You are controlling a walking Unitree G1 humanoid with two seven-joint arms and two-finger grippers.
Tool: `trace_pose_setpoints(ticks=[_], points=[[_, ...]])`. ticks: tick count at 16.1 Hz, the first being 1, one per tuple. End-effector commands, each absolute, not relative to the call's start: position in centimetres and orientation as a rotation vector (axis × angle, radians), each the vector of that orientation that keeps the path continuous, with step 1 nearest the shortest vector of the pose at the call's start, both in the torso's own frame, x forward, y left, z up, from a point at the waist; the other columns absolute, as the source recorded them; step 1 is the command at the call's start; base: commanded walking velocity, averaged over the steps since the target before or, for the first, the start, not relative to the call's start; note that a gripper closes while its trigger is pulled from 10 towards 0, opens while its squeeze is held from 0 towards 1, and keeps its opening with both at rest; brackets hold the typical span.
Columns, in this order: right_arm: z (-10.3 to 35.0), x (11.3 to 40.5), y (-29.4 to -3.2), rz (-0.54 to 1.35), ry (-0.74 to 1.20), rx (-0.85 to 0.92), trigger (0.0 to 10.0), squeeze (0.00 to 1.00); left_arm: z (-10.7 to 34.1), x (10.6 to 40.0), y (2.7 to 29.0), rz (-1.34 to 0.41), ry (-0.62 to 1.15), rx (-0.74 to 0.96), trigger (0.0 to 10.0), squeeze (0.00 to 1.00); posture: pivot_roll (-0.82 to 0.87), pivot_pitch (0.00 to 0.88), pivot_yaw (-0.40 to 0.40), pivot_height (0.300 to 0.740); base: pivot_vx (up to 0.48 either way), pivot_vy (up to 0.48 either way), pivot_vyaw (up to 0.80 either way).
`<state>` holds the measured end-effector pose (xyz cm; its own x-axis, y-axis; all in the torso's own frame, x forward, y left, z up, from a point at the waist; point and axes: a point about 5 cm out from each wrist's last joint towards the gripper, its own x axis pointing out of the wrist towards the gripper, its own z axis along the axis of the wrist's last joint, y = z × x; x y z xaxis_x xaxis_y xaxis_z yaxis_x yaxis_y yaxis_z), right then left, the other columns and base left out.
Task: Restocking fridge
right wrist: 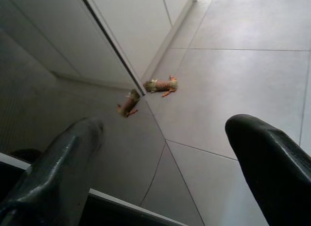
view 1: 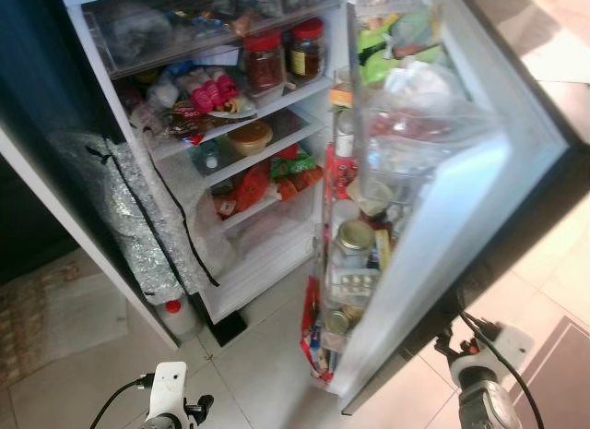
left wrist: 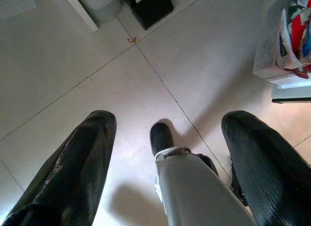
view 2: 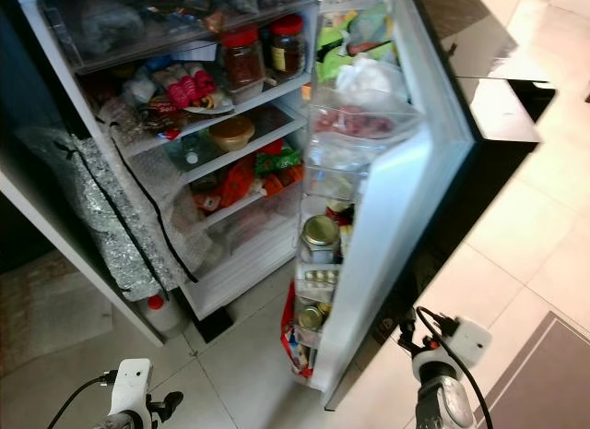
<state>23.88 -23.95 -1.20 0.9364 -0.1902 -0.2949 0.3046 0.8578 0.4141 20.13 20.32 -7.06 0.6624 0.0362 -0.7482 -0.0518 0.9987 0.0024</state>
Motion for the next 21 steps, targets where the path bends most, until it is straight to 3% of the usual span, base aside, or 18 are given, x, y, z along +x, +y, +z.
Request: trace_pose_setpoints(ticks=[1,12,21], points=[[1.1,26.3,-22.8,-0.164,0.157,0.457,10.0,0.00,-7.3,19.7,20.4,0.060,0.854,-0.031,10.0,0.00,-0.13,0.045,-0.021,0.722,0.000,0.000,0.00],[6.6,31.0,-19.0,0.120,0.028,0.426,10.0,0.00,-7.2,19.8,20.3,0.071,0.850,-0.038,10.0,0.00,-0.13,0.070,-0.026,0.722,0.000,0.000,0.00],[9.4,31.8,-16.6,0.330,-0.033,0.401,10.0,0.00,-7.2,19.9,20.2,0.072,0.848,-0.039,10.0,0.00,-0.13,0.075,-0.031,0.722,0.000,0.000,0.00]])
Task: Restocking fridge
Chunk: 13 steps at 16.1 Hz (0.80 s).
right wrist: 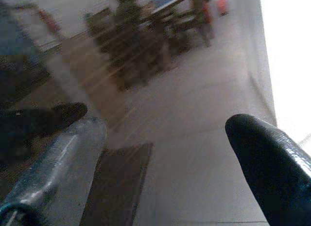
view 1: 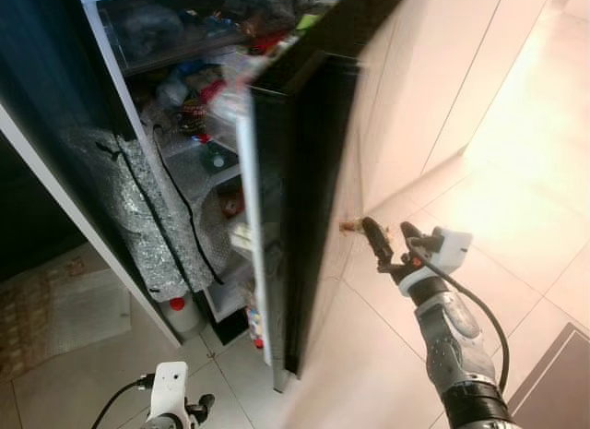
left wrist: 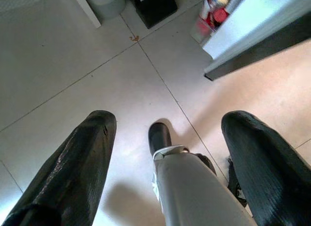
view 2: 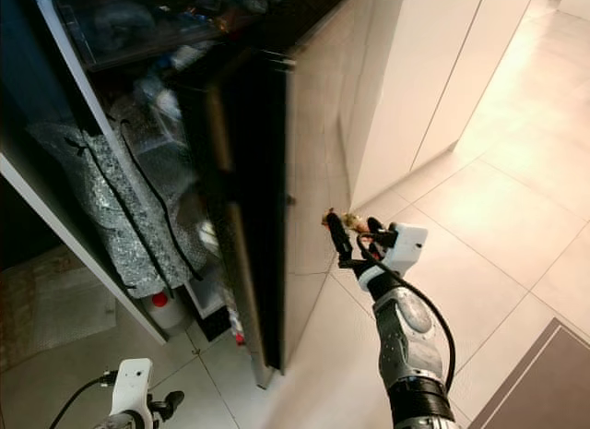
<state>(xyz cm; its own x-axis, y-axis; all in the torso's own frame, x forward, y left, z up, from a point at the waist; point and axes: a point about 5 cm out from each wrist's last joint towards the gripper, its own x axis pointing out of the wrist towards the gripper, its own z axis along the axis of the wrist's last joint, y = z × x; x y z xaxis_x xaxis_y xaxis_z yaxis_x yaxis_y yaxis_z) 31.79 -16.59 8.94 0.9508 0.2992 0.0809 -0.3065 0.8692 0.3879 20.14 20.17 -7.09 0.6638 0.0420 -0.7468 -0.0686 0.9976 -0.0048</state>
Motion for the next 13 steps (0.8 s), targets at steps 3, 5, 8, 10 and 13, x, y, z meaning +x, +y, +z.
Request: trace_pose_setpoints(ticks=[3,5,8,10,13], points=[[11.3,32.4,-15.1,0.438,-0.083,0.391,10.0,0.00,-7.2,19.9,20.1,0.072,0.847,-0.041,10.0,0.00,-0.13,0.075,-0.032,0.722,0.000,0.000,0.00],[12.3,32.8,-14.2,0.489,-0.101,0.384,10.0,0.00,-7.2,19.9,20.1,0.074,0.847,-0.039,10.0,0.00,-0.12,0.077,-0.033,0.722,0.000,0.000,0.00],[13.1,33.3,-13.3,0.526,-0.116,0.376,10.0,0.00,-7.2,19.9,20.1,0.077,0.846,-0.040,10.0,0.00,-0.12,0.076,-0.033,0.722,0.000,0.000,0.00],[14.0,34.0,-12.7,0.544,-0.134,0.373,10.0,0.00,-7.2,19.9,20.1,0.078,0.847,-0.040,10.0,0.00,-0.12,0.075,-0.035,0.722,0.000,0.000,0.00],[15.0,34.6,-11.8,0.570,-0.153,0.378,10.0,0.00,-7.3,19.9,20.0,0.080,0.845,-0.042,10.0,0.00,-0.11,0.070,-0.040,0.722,0.000,0.000,0.00]])
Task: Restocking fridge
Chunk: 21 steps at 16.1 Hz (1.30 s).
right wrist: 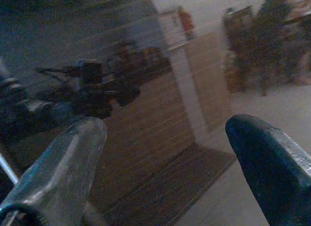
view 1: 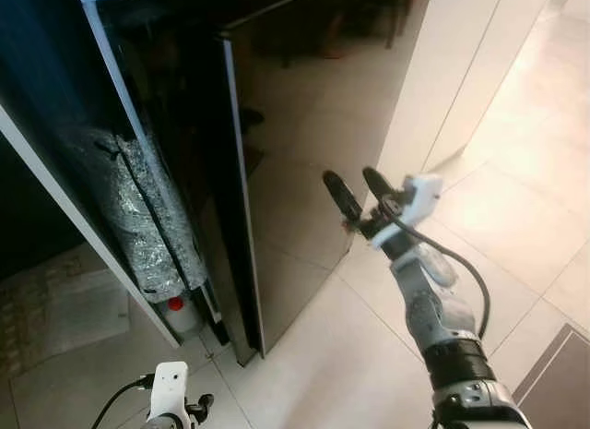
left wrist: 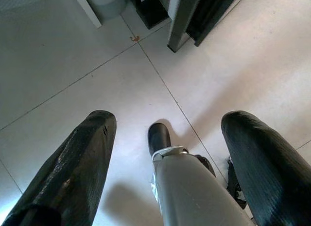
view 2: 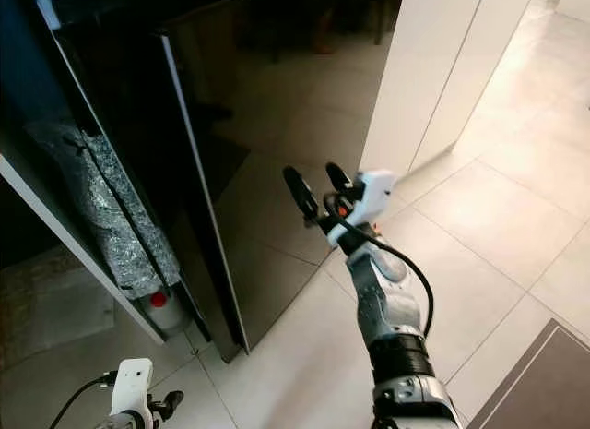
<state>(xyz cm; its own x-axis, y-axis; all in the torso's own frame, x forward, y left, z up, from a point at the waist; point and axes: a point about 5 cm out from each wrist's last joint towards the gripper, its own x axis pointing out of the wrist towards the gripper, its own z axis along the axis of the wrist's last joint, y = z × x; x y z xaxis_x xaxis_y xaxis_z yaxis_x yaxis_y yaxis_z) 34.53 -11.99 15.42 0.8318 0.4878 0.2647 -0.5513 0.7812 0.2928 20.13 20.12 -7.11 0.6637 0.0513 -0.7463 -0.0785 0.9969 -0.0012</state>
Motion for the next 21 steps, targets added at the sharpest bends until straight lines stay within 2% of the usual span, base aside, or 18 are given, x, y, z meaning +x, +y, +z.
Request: trace_pose_setpoints(ticks=[1,15,21], points=[[15.1,34.6,-11.4,0.586,-0.151,0.370,10.0,0.00,-7.3,19.8,20.0,0.081,0.845,-0.043,10.0,0.00,-0.11,0.069,-0.044,0.722,0.000,0.000,0.00],[11.7,32.0,-13.2,0.481,-0.058,0.304,10.0,0.00,-7.4,19.5,20.2,0.090,0.853,-0.028,10.0,0.00,-0.11,0.045,-0.039,0.722,0.000,0.000,0.00],[11.6,32.1,-14.0,0.416,-0.065,0.300,10.0,0.00,-7.4,19.6,20.4,0.107,0.851,-0.029,10.0,0.00,-0.10,0.069,-0.038,0.722,0.000,0.000,0.79]])
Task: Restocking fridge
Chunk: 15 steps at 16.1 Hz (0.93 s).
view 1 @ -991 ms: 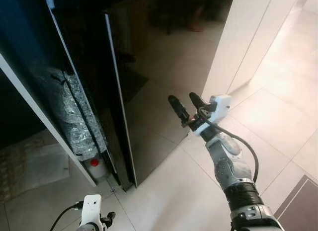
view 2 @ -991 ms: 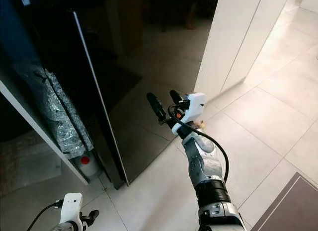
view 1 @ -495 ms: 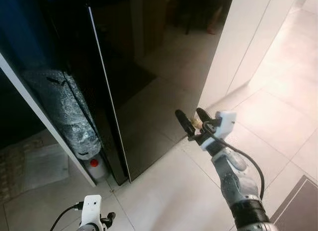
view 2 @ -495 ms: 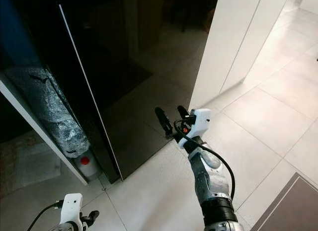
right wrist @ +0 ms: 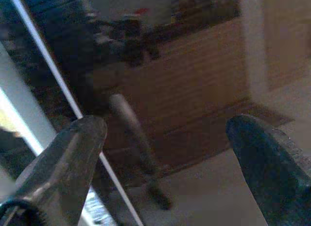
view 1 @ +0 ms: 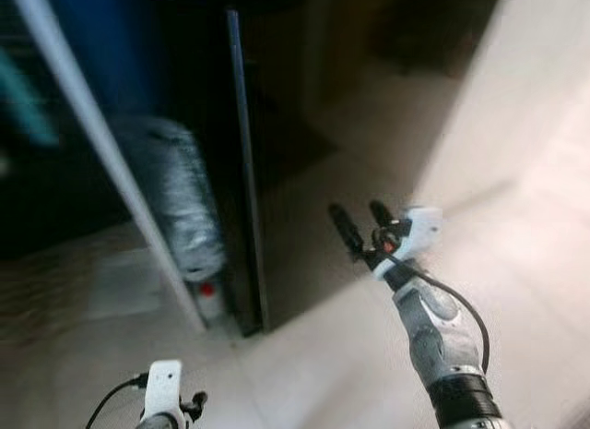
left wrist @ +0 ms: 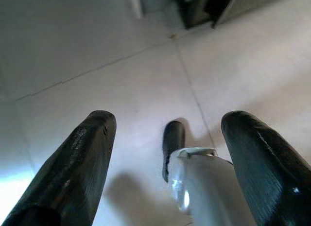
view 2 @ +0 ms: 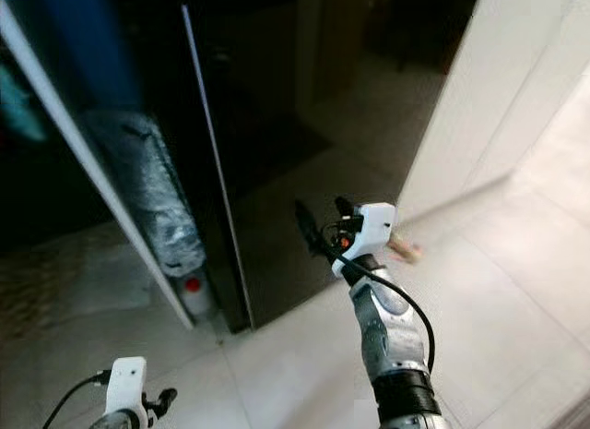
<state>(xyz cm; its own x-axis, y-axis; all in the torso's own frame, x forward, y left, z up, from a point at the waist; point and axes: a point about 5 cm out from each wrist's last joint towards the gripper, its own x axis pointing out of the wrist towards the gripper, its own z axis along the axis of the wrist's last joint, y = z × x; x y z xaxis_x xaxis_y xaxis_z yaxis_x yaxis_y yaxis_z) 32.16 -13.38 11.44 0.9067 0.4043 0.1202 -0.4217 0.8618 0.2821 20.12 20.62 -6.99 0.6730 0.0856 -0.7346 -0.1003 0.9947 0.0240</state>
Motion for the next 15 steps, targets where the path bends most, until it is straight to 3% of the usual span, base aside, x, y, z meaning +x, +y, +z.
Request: trace_pose_setpoints(ticks=[1,8,15], points=[[11.50,31.99,-13.89,0.422,-0.062,0.296,10.0,0.00,-7.35,19.59,20.40,0.108,0.851,-0.029,10.0,0.00,-0.10,0.069,-0.038,0.722,0.000,0.000,0.79],[11.37,31.91,-13.69,0.426,-0.055,0.293,10.0,0.00,-7.37,19.58,20.37,0.115,0.854,-0.029,10.0,0.00,-0.11,0.086,-0.042,0.722,0.000,0.000,0.76],[11.28,31.92,-13.40,0.436,-0.043,0.294,10.0,0.00,-7.41,19.57,20.33,0.113,0.863,-0.023,10.0,0.00,-0.11,0.091,-0.045,0.722,0.040,0.000,0.00]])
